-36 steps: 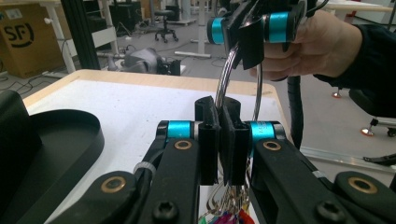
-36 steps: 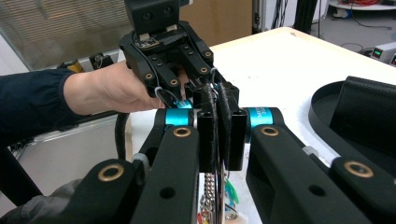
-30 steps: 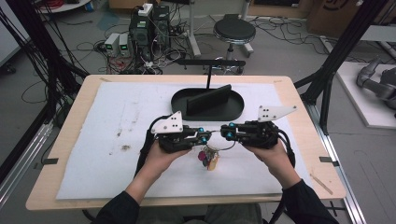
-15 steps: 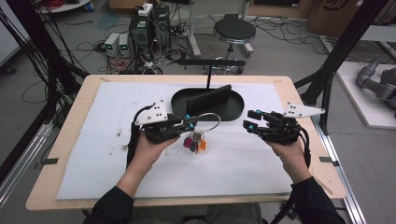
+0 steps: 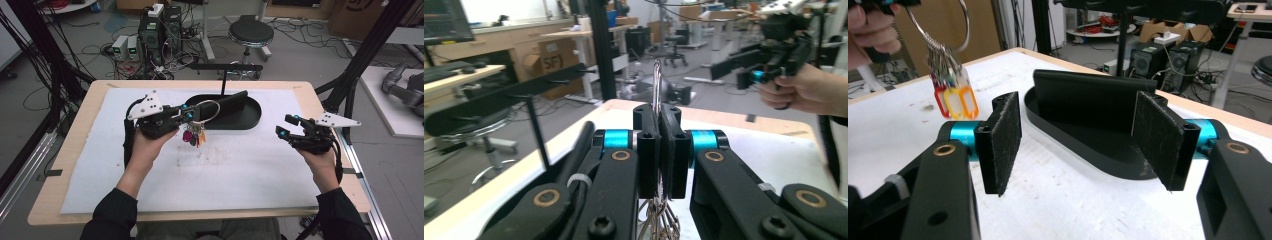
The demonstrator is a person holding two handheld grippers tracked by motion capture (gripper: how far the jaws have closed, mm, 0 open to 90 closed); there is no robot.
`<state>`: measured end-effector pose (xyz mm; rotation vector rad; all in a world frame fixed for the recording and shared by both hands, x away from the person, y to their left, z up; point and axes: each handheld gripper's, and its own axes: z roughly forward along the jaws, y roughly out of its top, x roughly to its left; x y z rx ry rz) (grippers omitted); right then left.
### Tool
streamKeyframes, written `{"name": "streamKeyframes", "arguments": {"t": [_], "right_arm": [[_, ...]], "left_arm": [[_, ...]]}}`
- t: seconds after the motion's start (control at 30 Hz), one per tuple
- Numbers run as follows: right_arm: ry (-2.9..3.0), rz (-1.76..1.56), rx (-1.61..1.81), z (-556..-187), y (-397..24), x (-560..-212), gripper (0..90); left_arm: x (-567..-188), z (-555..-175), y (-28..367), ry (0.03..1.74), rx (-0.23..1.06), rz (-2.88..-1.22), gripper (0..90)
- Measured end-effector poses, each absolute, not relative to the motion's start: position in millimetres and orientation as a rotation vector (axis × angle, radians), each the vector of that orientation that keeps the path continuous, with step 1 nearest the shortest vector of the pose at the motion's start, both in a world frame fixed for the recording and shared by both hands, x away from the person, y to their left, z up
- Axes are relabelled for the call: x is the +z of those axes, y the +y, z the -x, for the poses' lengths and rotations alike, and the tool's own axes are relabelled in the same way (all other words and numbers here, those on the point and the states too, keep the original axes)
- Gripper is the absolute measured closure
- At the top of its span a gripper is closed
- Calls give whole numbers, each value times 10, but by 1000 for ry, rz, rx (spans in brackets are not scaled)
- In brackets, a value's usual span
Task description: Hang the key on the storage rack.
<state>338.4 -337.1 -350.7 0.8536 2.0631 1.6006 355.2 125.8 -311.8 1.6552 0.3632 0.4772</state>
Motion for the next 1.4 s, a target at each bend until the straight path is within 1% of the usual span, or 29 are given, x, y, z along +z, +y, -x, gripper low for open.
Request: {"name": "streamKeyframes", "arguments": {"t": [0.33,0.6,0.77,0.93,1.2,1.4], "right_arm": [[2024,-903,1581,-3411,-3514,-3554,360],[2009,-920,1575,-3415,-3553,-3560,359],[2007,-928,1574,-3418,-3567,-3564,359],[2004,-933,1569,-3422,-3575,-3566,359],[2015,-929,1563,-3430,-3554,-3574,359],[2011,-932,1561,-3435,-3554,-3575,359]], "left_arm": [[-2975,-3777,1369,422,565,-1636,865],[-2966,-4002,1398,465,606,-1615,865],[-2975,-4139,1419,501,607,-1604,864],[-2948,-4254,1395,498,624,-1591,865],[-2952,-4427,1340,521,610,-1595,864],[-3036,-4576,1286,555,618,-1594,864]]}}
